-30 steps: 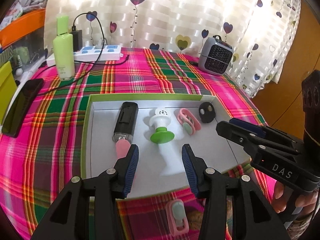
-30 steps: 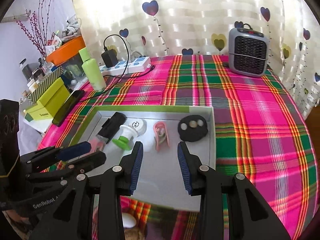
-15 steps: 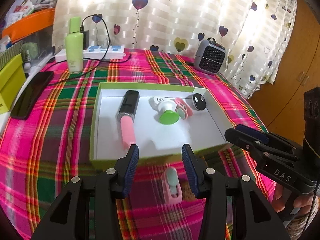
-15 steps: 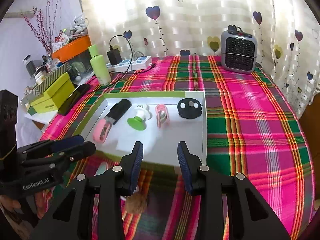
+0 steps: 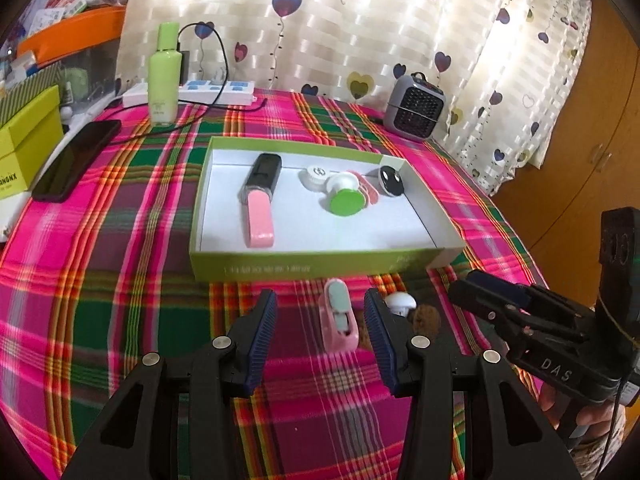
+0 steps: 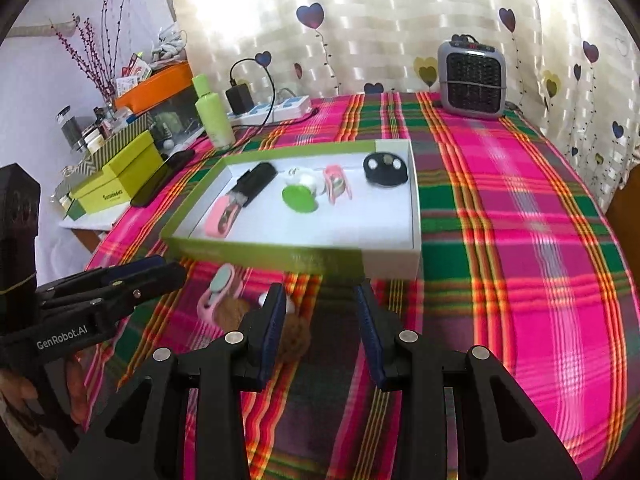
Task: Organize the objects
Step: 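Grasp a walnut with the right tool while the left tool grasps the pink-white holder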
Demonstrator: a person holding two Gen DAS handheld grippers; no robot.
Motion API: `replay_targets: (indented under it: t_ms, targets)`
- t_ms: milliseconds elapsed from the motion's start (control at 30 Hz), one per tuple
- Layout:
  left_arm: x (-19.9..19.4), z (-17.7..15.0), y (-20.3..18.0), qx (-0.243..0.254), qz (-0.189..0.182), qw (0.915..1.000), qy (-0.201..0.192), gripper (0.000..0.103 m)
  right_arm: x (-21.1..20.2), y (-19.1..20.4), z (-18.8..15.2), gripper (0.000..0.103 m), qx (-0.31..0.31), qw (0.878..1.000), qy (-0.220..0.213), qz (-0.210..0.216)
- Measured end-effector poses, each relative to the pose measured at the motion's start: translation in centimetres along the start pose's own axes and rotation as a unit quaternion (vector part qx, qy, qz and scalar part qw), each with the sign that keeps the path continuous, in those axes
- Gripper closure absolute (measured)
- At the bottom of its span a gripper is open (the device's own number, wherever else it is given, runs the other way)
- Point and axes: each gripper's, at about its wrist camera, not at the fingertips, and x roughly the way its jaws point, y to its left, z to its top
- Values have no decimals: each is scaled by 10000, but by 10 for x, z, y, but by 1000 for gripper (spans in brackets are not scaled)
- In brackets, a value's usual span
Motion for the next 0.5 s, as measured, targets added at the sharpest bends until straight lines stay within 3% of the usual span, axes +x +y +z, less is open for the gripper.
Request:
replay_targets:
  t_ms: [100, 200, 500]
  targets:
    - [0, -6, -1, 16, -55, 10000, 20, 59, 1, 0, -7, 65, 43, 10000, 15, 68]
    - [2, -11, -1, -16, -103, 9999, 45, 59, 4, 0, -12, 55, 92, 9999, 64, 108]
    - [8, -18, -1, -26, -137, 9999, 101, 59, 13, 9, -19, 55, -57, 9998, 197, 88]
